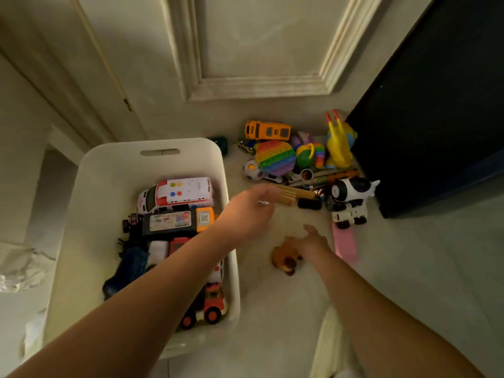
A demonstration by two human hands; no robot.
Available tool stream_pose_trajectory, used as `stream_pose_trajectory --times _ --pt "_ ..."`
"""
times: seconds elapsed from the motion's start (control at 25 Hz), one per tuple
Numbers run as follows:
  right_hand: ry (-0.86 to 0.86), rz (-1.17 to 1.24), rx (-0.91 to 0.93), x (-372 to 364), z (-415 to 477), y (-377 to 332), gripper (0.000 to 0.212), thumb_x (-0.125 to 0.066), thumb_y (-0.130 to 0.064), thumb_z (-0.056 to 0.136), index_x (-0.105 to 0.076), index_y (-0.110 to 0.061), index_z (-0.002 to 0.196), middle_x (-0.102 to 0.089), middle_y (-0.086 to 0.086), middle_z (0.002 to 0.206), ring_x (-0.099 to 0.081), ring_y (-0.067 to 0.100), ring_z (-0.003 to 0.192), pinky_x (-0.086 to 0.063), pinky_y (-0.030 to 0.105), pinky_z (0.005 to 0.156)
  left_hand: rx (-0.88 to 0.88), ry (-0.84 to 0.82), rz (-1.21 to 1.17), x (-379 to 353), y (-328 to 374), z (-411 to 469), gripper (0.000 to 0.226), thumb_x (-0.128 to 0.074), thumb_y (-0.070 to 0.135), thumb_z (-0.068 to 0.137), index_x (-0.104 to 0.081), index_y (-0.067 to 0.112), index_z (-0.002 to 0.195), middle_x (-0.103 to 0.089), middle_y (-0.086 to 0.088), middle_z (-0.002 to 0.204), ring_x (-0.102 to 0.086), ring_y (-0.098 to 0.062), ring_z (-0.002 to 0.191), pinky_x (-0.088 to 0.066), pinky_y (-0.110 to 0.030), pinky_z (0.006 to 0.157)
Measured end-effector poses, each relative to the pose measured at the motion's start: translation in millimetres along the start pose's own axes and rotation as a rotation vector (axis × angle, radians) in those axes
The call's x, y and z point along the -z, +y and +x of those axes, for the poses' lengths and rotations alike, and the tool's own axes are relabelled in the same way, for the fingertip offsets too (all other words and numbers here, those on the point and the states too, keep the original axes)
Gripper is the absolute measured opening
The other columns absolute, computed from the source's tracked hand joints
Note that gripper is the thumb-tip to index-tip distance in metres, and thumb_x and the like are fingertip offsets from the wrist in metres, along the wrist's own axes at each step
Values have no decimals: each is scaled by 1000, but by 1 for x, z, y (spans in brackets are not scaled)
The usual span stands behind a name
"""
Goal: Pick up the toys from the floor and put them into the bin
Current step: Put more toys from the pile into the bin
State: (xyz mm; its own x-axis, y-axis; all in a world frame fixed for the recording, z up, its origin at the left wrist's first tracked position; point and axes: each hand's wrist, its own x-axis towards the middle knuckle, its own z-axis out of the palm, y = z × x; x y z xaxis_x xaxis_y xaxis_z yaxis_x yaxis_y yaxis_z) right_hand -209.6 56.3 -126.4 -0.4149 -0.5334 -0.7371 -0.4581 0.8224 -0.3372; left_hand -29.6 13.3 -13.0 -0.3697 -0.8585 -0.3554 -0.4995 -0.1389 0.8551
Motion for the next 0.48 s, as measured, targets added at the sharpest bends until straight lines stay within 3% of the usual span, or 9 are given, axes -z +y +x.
stream_pose_trajectory --times 0.12,0.2,0.28,0.4,0.48 --pt "6 40 27 -36 7 17 80 -63 -42 86 -21 -24 151 -29 19 145 -45 37 124 -45 41 99 93 -14 -64 -8 -8 15 40 -51 18 92 -53 37 127 -57 7 130 -60 -7 96 -47 -17 65" --pt "63 68 58 -48 11 19 72 -63 -31 87 -28 -18 148 -29 18 143 -45 37 122 -46 42 99 156 -40 -98 -14 -10 23 44 -54 19 91 -50 36 131 -53 5 134 -57 -1 86 -49 -18 64" --pt "69 152 49 -44 15 18 60 -66 -21 85 -41 -18 139 -32 16 140 -49 36 117 -50 39 90 231 -45 -106 -17 -11 30 44 -55 19 91 -49 35 132 -51 4 132 -54 -1 80 -50 -20 65" --pt "-69 601 8 -21 17 13 49 -70 -3 77 -56 -23 119 -45 13 137 -53 31 112 -48 34 80 342 -60 -77 -17 -10 37 47 -53 22 93 -44 34 137 -52 0 119 -52 -5 75 -45 -17 58" --pt "-213 916 54 -4 10 1 44 -66 -1 76 -60 -27 111 -52 11 129 -56 31 109 -50 37 78 382 -80 -84 -16 -8 38 52 -53 27 94 -38 31 144 -50 -2 117 -52 -7 78 -45 -19 63"
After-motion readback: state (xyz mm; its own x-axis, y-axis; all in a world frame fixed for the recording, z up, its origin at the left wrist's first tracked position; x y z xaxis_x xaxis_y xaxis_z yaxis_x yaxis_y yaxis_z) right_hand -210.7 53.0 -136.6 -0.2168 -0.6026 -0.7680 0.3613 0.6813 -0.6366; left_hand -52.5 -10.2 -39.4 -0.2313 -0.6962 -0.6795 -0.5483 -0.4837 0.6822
